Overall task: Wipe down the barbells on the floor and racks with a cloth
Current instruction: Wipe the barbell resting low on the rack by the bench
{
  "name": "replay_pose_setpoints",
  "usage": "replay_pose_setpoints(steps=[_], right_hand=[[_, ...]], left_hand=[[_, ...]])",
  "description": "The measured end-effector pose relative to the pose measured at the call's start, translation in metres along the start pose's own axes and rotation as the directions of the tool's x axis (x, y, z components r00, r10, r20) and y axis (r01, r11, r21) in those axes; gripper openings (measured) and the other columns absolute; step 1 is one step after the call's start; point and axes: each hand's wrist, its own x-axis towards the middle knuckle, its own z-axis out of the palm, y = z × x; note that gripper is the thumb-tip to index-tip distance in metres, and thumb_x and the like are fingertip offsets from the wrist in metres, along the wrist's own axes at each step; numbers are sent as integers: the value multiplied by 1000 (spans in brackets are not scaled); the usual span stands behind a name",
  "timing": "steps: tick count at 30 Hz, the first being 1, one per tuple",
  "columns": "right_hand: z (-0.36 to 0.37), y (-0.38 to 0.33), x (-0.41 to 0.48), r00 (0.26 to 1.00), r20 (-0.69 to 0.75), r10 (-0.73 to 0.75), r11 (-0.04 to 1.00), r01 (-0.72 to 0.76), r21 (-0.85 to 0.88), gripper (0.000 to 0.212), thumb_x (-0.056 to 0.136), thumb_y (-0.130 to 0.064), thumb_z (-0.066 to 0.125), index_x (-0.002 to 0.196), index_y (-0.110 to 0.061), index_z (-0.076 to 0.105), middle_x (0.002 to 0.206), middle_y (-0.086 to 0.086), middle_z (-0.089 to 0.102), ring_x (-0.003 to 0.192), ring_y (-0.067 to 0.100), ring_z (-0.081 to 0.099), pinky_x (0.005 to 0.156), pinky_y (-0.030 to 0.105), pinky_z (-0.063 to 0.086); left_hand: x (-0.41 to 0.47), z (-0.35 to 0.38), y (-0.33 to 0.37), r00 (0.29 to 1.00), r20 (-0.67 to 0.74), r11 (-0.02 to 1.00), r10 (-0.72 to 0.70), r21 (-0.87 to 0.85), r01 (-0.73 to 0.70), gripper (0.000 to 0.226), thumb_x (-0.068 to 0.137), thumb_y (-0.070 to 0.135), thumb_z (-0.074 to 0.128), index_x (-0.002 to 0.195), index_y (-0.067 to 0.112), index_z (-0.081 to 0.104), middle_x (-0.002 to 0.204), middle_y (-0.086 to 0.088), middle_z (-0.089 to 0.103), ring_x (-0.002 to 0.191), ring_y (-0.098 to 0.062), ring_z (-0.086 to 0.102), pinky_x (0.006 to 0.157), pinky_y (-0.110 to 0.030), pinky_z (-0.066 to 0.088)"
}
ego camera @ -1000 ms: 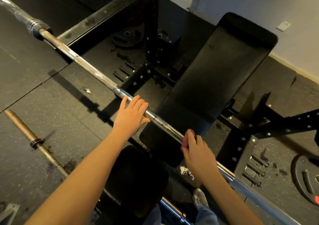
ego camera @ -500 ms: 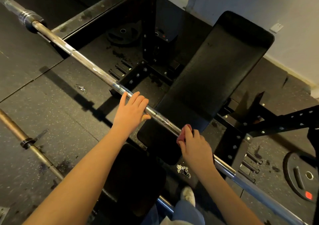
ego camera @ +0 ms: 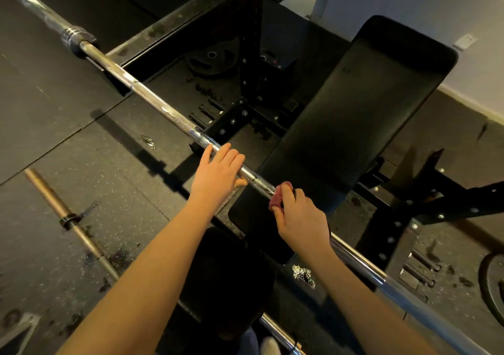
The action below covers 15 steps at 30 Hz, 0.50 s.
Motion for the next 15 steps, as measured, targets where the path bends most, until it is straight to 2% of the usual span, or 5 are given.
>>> replay_pose_setpoints(steps=[4,8,12,15], right_hand=[[0,5,-7,1000,-14,-12,1000,12,6,52,98,-44,43,142,-21,28,118,1,52,93,14,55,65,23,45],[-7,31,-40,998,-15,63,998,-63,5,52,99,-45,42,143,-22,28,122,-1,50,99,12,55,67,19,37],[-6,20,-31,994,-56,90,996,-90,-13,50,97,-45,44,139,-20,34,120,1,54,97,14,57,68,20,40],[-1,-16,12,999,-30,25,998,-24,59,68,97,-42,48,150,-14,17,123,5,55,100,18,59,74,27,45]], left_hand=[[1,0,-1,1000,12,1000,-1,4,1,65,94,55,41,147,20,27,152,0,30,147,-21,12,119,-48,10],[0,1,0,1000,5,999,-9,31,9,66,94,56,39,147,19,27,151,0,31,147,-21,14,119,-47,10],[0,0,-1,1000,5,1000,-10,5,10,66,95,54,40,148,19,24,152,0,29,147,-21,12,120,-47,8],[0,-2,0,1000,28,1000,-8,5,8,67,96,54,37,150,19,18,154,0,24,148,-21,8,119,-48,7]])
